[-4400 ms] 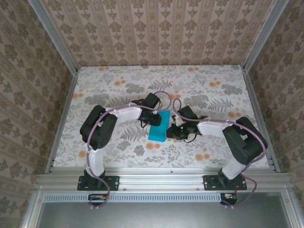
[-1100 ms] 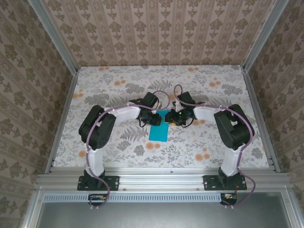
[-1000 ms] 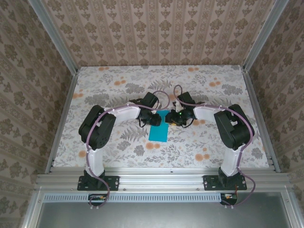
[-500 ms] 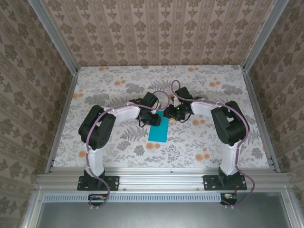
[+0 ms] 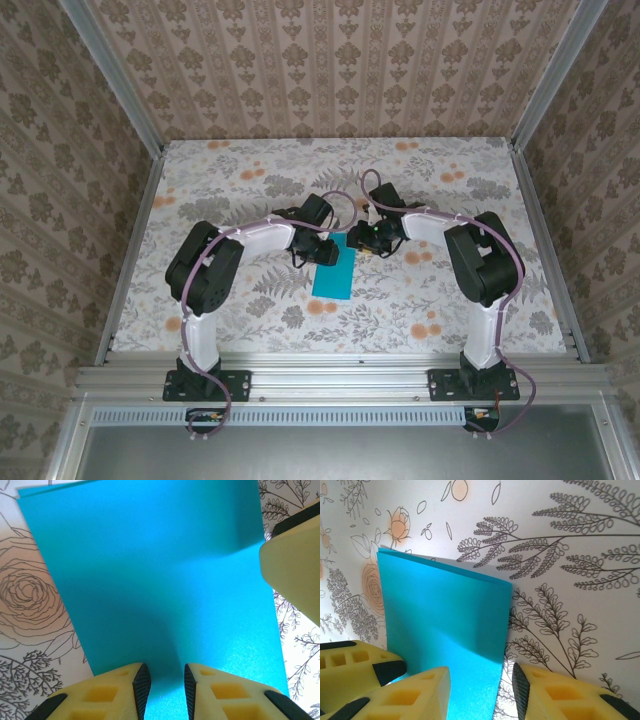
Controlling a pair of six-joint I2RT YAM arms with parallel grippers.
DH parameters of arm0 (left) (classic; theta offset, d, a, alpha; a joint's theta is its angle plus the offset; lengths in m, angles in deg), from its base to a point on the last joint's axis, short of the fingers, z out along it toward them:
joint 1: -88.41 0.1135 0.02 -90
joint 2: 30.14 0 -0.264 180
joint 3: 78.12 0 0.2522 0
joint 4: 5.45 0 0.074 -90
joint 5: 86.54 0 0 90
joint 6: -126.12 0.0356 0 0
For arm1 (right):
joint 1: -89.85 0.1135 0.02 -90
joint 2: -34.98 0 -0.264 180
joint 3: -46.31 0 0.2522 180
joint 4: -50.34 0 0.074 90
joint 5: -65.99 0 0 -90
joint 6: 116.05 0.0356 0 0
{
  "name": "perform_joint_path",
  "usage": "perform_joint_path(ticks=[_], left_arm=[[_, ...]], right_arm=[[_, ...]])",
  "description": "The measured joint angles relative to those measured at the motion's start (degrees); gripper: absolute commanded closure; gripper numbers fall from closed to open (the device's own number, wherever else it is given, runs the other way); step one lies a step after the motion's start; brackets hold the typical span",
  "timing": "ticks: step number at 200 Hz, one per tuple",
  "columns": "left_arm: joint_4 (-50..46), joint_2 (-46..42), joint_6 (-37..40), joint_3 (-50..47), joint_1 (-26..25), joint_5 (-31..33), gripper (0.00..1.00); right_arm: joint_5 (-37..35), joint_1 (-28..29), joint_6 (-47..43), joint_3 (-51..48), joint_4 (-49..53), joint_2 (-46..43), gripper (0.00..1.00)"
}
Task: Fold a paper plane with a square sheet of paper (pick it up from the middle)
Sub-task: Fold the square sheet of paper in half at the center of the table, then pick up the square sheet of paper from the center of the table.
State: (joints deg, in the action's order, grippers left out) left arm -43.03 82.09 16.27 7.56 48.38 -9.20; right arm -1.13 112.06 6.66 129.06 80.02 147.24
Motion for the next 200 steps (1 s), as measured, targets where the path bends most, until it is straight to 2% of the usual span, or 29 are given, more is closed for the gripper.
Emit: perform_joint_path(ticks=[49,150,200], left_arm=[[0.0,0.0,0.0,0.0,0.0,0.0,0.69],[0.4,0.0,0.0,-0.3,0.3,-0.5,0.69],[0.9,-0.2,0.0,-0.7,0.4,-0.8,0.69]], right_arm=[[0.5,0.1,0.0,0.3,0.1,0.2,0.58],[6.1,0.3,1.1,0.1,-2.5,0.7,0.58],[2.9,0.1,0.0,0.0,-0.4,0.4,0.55]])
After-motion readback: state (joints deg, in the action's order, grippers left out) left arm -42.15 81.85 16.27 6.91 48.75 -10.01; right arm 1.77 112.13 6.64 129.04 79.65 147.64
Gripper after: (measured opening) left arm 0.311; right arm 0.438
